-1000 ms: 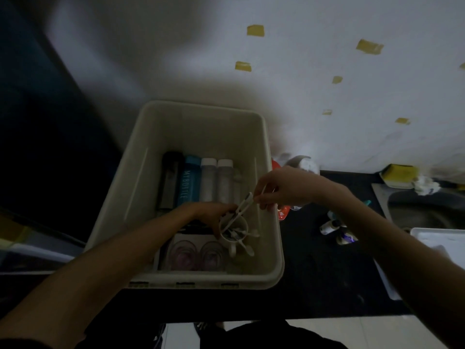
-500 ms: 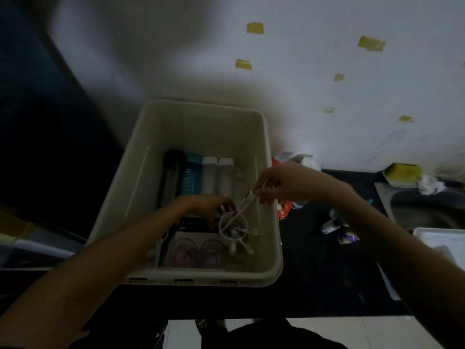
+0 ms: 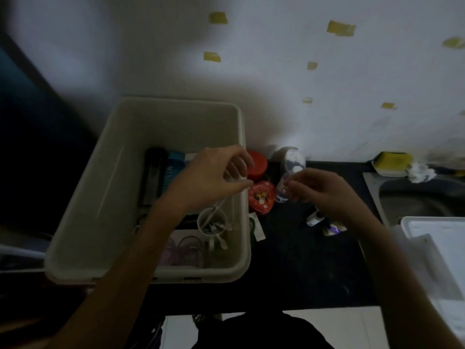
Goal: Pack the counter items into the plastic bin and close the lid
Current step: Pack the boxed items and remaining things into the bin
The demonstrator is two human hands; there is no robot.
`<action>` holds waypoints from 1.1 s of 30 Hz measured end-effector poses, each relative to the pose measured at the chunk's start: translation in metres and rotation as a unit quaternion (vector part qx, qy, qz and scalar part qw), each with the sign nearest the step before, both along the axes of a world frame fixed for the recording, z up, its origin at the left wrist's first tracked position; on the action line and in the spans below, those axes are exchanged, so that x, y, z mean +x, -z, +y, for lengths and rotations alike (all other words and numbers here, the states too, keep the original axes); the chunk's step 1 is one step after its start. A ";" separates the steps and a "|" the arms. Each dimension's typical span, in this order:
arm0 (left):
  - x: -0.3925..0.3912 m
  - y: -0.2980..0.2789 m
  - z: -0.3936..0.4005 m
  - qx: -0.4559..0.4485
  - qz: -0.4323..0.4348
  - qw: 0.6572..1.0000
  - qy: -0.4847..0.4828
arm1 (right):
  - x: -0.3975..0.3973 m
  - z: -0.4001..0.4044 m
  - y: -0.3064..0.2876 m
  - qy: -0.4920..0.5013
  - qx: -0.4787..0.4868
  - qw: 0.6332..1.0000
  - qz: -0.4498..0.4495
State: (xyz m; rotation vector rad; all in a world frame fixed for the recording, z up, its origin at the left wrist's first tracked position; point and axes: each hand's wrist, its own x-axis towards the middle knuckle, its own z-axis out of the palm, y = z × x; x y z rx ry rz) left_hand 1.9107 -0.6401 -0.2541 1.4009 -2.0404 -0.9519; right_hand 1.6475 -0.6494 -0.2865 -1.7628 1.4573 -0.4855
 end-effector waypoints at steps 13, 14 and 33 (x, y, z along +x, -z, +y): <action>-0.163 0.171 0.025 0.181 -0.216 0.947 -0.156 | -0.046 0.023 0.198 0.060 0.199 0.978 0.003; -0.159 0.191 0.025 0.192 -0.232 0.937 -0.178 | -0.041 0.020 0.209 0.068 0.204 0.977 0.003; -0.143 0.310 0.050 0.128 -0.194 0.921 -0.312 | 0.020 0.016 0.264 0.084 0.136 0.980 0.119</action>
